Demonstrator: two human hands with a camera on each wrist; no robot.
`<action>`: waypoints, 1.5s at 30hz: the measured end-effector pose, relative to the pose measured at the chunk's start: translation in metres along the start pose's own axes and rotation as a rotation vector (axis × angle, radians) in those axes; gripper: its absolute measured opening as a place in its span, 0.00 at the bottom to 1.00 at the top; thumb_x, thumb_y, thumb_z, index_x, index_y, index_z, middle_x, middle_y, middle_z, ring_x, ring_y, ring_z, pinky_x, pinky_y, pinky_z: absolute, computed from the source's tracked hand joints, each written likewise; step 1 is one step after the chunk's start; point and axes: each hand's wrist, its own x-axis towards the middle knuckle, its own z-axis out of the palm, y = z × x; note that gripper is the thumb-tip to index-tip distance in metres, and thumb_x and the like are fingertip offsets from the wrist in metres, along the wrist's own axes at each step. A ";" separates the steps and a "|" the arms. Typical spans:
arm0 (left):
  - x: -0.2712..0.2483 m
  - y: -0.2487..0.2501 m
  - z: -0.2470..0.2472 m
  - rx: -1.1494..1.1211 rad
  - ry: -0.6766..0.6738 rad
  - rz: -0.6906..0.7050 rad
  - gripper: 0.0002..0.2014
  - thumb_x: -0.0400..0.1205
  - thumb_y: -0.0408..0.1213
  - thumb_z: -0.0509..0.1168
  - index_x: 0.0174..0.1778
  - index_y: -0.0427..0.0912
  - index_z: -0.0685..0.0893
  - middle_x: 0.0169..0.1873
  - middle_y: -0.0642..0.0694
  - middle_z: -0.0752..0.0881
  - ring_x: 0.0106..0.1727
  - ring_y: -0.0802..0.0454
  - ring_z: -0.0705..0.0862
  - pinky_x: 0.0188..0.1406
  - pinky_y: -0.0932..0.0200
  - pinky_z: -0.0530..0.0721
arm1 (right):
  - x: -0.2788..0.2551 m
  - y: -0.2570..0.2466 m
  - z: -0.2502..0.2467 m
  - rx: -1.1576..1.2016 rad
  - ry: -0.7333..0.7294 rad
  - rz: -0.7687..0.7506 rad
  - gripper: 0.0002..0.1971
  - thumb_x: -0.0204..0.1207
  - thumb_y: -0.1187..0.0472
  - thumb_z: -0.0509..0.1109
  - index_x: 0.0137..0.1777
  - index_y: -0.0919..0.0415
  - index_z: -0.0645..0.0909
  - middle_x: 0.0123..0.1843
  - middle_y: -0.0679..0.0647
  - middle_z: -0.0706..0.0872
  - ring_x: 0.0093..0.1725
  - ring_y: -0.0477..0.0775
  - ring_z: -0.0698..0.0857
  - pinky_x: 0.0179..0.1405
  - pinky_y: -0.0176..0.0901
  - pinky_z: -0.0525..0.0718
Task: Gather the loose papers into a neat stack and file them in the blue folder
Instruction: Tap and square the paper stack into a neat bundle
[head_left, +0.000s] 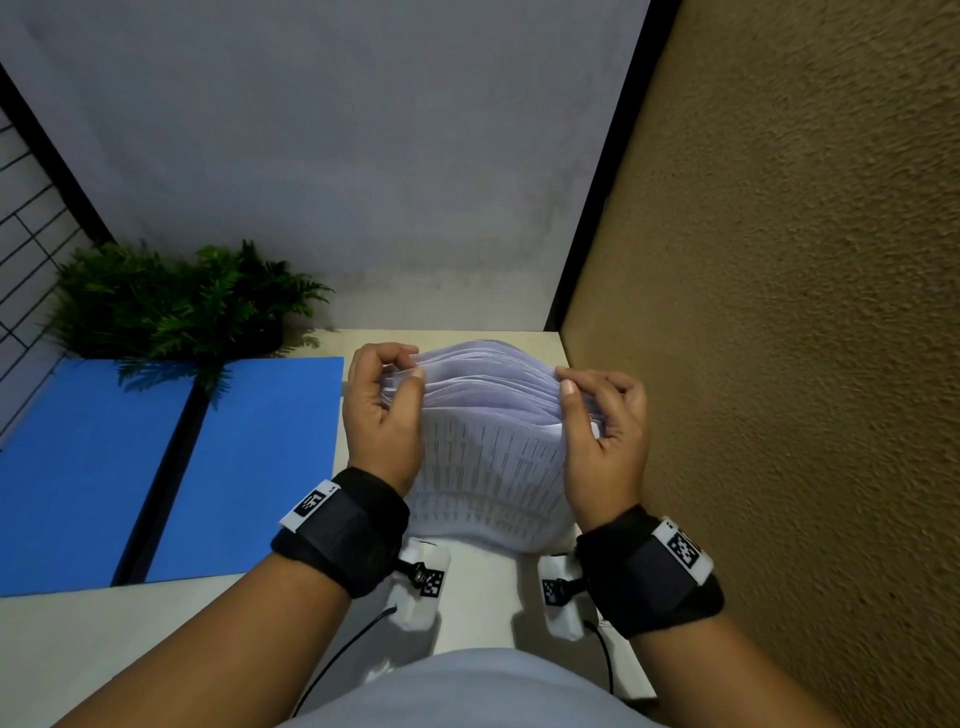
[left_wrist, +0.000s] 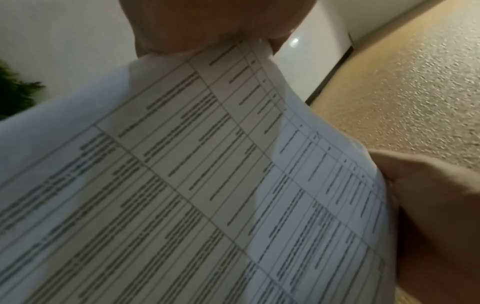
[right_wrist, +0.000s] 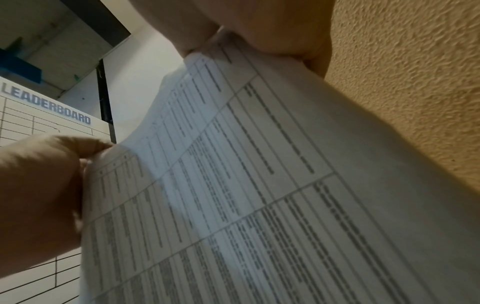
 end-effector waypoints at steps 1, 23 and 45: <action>0.001 -0.001 0.000 -0.029 0.014 -0.019 0.06 0.78 0.33 0.61 0.43 0.51 0.77 0.47 0.51 0.84 0.52 0.54 0.83 0.54 0.55 0.81 | 0.000 0.001 -0.001 -0.013 -0.002 0.009 0.07 0.80 0.59 0.68 0.54 0.48 0.85 0.54 0.44 0.75 0.55 0.28 0.76 0.52 0.22 0.77; 0.007 -0.054 -0.022 0.043 -0.574 -0.685 0.26 0.67 0.27 0.81 0.61 0.43 0.85 0.57 0.43 0.89 0.61 0.48 0.85 0.65 0.43 0.84 | -0.015 0.079 -0.024 0.246 -0.425 0.582 0.44 0.48 0.64 0.90 0.68 0.57 0.78 0.62 0.55 0.87 0.66 0.56 0.85 0.60 0.55 0.88; -0.015 -0.076 -0.018 -0.099 -0.482 -0.756 0.17 0.71 0.23 0.76 0.53 0.43 0.87 0.55 0.42 0.90 0.59 0.44 0.86 0.54 0.54 0.85 | -0.017 0.097 -0.015 0.211 -0.416 0.702 0.21 0.65 0.80 0.77 0.56 0.63 0.84 0.58 0.61 0.88 0.59 0.58 0.86 0.62 0.58 0.85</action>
